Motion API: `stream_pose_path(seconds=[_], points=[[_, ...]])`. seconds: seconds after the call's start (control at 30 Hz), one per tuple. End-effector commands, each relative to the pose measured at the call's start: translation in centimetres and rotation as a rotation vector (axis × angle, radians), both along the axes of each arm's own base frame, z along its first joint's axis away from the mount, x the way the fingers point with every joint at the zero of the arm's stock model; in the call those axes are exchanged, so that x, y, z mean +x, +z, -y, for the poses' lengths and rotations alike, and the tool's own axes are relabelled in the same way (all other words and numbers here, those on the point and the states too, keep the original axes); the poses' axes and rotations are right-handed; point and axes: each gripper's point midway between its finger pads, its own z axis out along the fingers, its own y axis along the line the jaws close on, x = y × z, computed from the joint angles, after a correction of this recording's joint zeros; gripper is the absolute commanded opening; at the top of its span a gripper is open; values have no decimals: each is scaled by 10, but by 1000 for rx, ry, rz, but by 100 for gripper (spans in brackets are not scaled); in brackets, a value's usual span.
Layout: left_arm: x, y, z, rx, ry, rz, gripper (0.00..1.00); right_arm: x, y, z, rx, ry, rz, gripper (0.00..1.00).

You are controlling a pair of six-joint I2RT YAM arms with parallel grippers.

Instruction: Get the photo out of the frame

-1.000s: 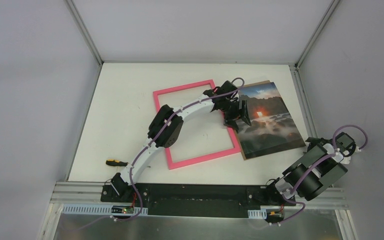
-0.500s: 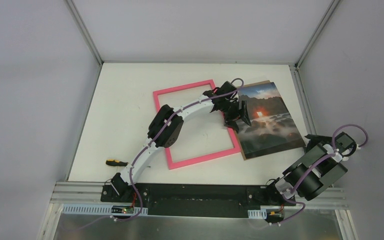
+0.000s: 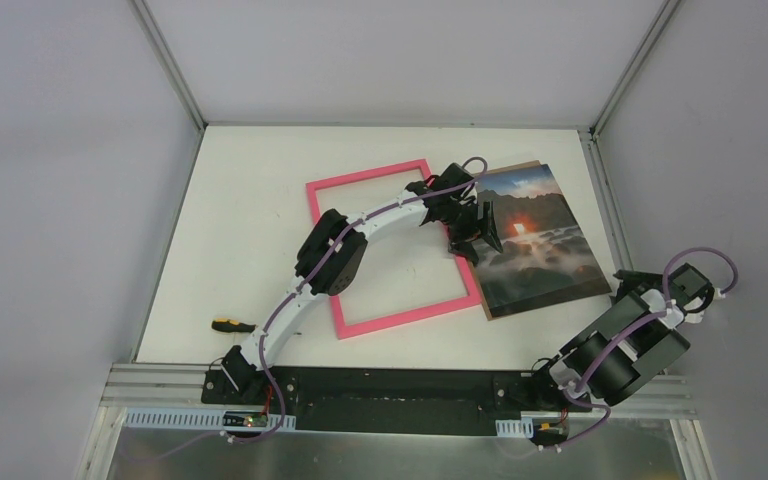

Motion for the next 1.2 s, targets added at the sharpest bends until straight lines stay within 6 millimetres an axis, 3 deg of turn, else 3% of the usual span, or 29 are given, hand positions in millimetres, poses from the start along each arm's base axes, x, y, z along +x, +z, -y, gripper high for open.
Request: stream_pose_path(seconds=[0.0,0.27,0.5,0.73,1.07,1.17], points=[[-8,-24,-10,73,6,-31,73,-2,-8,9,-16,-4,-39,54],[-8,-23,-10,72,3,-29,73,14,-11,14,-8,20,24,54],[-8,-23,-10,72,2,-30,73,32,14,12,-11,45,150,51],[-9,-25,-11,75,2,-32,73,32,26,4,2,39,199,47],[-9,-24,-11,73,-1,-31,73,24,-2,-4,34,51,140,29],[-10,-26,-11,75,-2,-35,73,21,-9,-6,40,59,115,28]])
